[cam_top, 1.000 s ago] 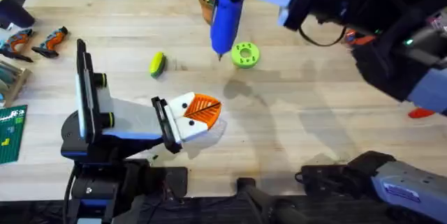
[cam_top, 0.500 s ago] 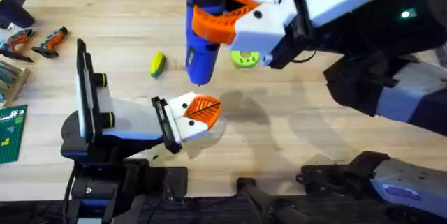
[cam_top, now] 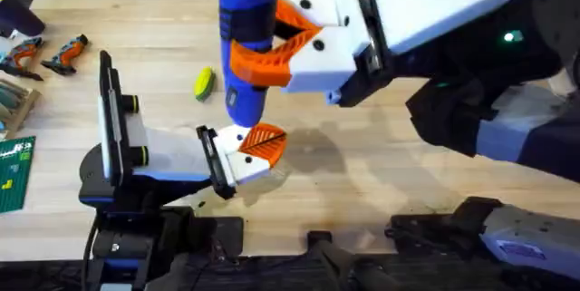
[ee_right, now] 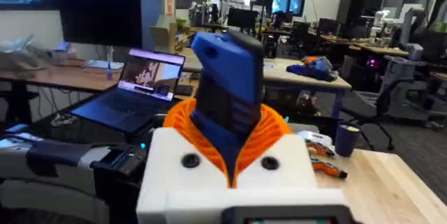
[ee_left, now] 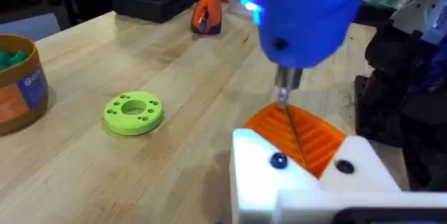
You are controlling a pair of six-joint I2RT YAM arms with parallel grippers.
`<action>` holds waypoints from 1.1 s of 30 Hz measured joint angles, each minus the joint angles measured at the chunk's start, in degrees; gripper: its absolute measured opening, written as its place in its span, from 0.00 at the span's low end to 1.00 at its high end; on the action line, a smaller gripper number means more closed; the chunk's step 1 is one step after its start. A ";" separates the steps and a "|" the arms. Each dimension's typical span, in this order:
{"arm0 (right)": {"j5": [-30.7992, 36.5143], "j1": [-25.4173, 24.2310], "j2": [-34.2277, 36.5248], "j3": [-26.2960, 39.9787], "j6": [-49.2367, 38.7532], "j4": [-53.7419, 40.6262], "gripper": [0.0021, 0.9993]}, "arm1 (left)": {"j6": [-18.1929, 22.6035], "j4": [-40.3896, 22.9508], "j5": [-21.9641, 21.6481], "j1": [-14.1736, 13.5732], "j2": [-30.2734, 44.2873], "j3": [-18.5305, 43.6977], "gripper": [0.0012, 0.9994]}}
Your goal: Pick up the gripper from the table and insert it into the empty holder that is missing its gripper. Then pick up a screw, insert it into the mounting hole, and use the screwdriver to tighten it. Finally, clean up the table by picking up the vegetable and placing it into the bucket.
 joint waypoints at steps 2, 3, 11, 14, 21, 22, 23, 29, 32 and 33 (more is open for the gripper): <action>0.00 0.65 -0.01 0.00 -0.47 -0.04 0.03 | 0.00 0.00 0.00 0.00 0.00 -0.01 0.00; 0.00 0.98 0.00 0.00 -0.62 -0.04 0.03 | 0.00 0.00 0.00 0.00 0.00 -0.01 0.00; -0.20 2.59 0.23 0.00 -1.39 0.07 0.03 | 0.00 0.00 0.00 0.00 0.00 0.00 0.00; -0.42 3.21 1.96 0.00 -2.17 0.16 0.03 | 0.00 0.00 0.00 0.00 0.00 0.01 0.00; -0.55 3.21 2.38 0.00 -2.55 0.03 0.03 | 0.00 0.00 0.00 0.00 0.00 0.01 0.00; -0.57 3.21 2.38 0.00 -2.56 0.03 0.03 | 0.00 0.00 0.00 0.00 0.00 0.01 0.00; -0.59 3.21 2.42 0.00 -2.65 0.05 0.03 | 0.00 0.00 0.00 0.00 0.00 0.01 0.00; -0.59 3.21 2.90 0.00 -3.22 0.01 0.03 | 0.00 0.00 0.00 0.00 0.00 -0.01 0.00; -0.59 3.21 2.99 0.00 -3.61 -0.03 0.03 | 0.00 0.00 0.00 0.00 -0.01 0.00 0.00; -0.59 3.21 3.01 0.00 -3.64 -0.10 0.03 | 0.00 0.00 0.00 0.00 0.00 -0.01 0.00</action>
